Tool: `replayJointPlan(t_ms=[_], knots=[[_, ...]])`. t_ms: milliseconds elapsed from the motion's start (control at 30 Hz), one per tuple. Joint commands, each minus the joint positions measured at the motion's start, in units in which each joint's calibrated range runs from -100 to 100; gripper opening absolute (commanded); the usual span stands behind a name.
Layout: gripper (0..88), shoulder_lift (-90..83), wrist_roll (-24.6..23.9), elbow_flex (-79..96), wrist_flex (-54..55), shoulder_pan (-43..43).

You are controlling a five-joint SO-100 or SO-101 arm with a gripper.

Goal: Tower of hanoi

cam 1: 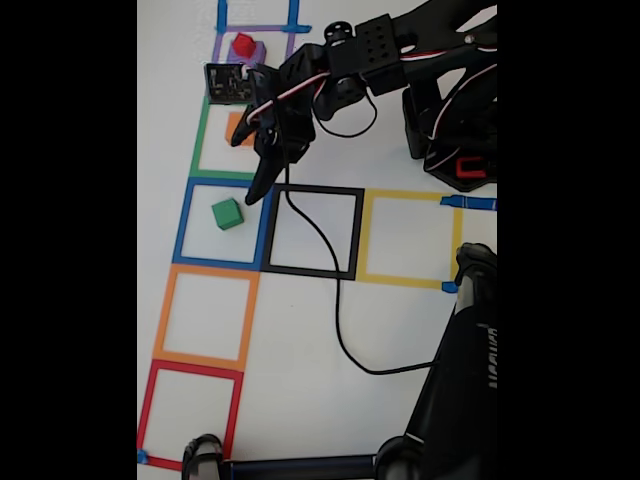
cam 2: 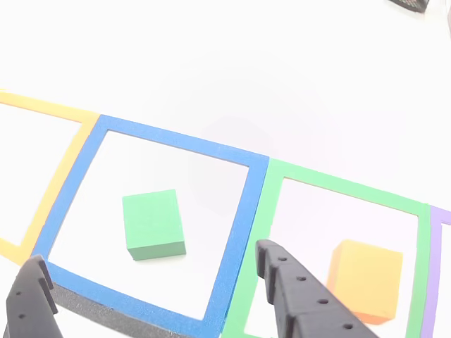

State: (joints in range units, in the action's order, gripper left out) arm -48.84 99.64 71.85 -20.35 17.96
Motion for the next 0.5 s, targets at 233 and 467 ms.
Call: replayJointPlan(t_ms=[233, 467], knots=[[36.4, 14.73, 0.36, 18.15, 47.89, 1.69], [36.2, 28.53, 0.36, 17.15, 60.84, 0.35]])
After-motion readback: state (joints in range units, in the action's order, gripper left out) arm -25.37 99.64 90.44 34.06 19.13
